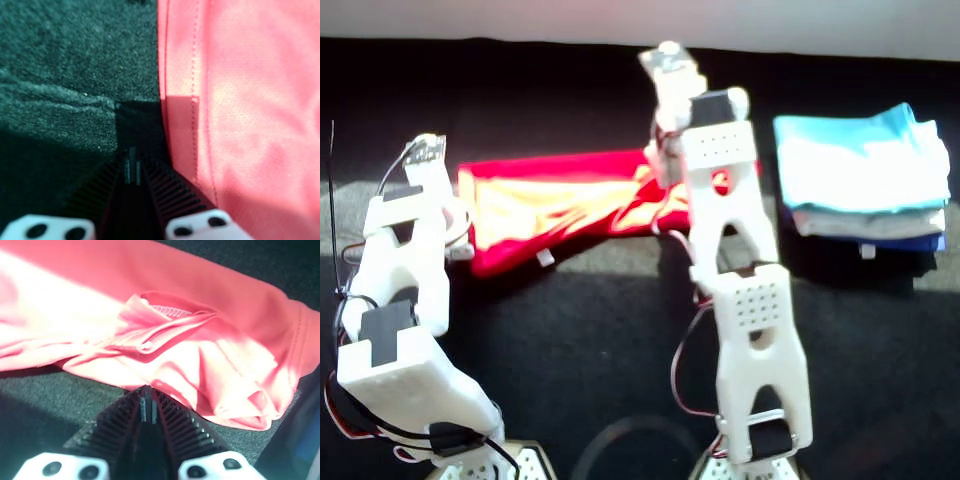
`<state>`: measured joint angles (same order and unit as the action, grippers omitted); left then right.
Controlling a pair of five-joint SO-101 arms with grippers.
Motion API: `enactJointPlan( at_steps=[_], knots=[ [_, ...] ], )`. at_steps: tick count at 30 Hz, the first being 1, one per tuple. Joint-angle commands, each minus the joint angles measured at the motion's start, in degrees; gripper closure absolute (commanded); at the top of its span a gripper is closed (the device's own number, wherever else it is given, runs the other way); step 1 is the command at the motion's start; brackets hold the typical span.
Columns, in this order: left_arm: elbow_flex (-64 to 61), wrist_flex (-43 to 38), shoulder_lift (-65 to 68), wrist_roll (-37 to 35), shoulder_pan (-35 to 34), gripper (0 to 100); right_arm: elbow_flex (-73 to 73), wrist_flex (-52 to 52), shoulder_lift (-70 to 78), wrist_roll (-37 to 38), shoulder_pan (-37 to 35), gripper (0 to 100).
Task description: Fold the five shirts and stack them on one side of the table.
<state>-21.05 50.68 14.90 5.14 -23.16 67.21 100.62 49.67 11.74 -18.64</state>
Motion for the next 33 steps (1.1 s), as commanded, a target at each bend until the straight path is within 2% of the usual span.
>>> enactJointPlan(
  at_steps=[1,4,11,17,21,27,33],
  knots=[
    [0.0,-1.2,-0.4,0.0,0.9,99,-13.1,0.5,-9.3,4.0,0.0,99.3],
    [0.0,-1.2,-0.4,0.0,0.9,99,-20.1,-0.4,-11.6,6.9,3.4,99.3],
    [0.0,-1.2,-0.4,0.0,0.9,99,-21.8,-9.8,-10.6,7.6,12.1,99.2],
    [0.0,-1.2,-0.4,0.0,0.9,99,-20.4,-24.9,-3.9,7.6,13.0,99.2],
    [0.0,-1.2,-0.4,0.0,0.9,99,-16.9,-31.1,1.0,7.6,13.3,99.2],
    [0.0,-1.2,-0.4,0.0,0.9,99,-10.3,-29.3,4.7,7.4,16.0,99.2],
    [0.0,-1.2,-0.4,0.0,0.9,99,2.9,-13.9,1.7,7.3,16.5,99.2]
  ],
)
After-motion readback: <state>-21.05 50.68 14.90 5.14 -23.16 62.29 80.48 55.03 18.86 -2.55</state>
